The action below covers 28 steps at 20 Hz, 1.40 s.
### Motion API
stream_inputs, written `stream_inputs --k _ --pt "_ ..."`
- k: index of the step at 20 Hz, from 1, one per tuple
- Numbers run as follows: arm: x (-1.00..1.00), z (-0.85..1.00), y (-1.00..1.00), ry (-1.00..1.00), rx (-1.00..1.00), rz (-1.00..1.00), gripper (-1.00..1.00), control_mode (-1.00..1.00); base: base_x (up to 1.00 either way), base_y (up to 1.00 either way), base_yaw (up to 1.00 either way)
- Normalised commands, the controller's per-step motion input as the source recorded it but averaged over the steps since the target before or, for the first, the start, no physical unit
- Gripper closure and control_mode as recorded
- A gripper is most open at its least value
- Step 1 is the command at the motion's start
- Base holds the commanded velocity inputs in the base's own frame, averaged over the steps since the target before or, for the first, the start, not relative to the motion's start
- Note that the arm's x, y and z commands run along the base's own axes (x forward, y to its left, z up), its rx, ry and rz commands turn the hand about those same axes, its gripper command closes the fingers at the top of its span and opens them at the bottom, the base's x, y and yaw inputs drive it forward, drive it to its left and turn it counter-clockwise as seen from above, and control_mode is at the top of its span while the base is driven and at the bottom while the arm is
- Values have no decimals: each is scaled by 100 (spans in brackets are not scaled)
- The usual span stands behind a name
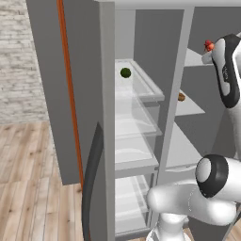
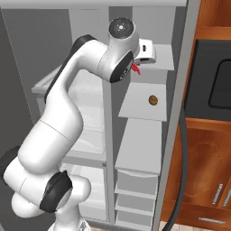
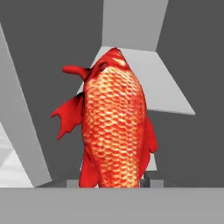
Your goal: There's a fish in the fridge that needs to be moved to the freezer for freezing. Pick up the fish from the fridge, place it on any shelf in the freezer, and close the fridge and freezer doors when done.
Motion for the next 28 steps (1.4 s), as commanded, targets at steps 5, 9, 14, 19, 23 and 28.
stream_inputs --k 5,9,14,19,23,28 --pt "60 0 -22 2 0 1 100 -100 0 0 0" --pt "59 -2 -26 0 0 3 100 -100 0 0 0" --pt "43 -10 -21 0 0 5 100 -100 0 0 0" --pt "29 -16 -16 1 0 5 100 -100 0 0 0" --pt "32 -15 -4 4 0 1 100 -100 0 0 0" --pt "43 0 -1 5 0 0 100 -100 0 0 0"
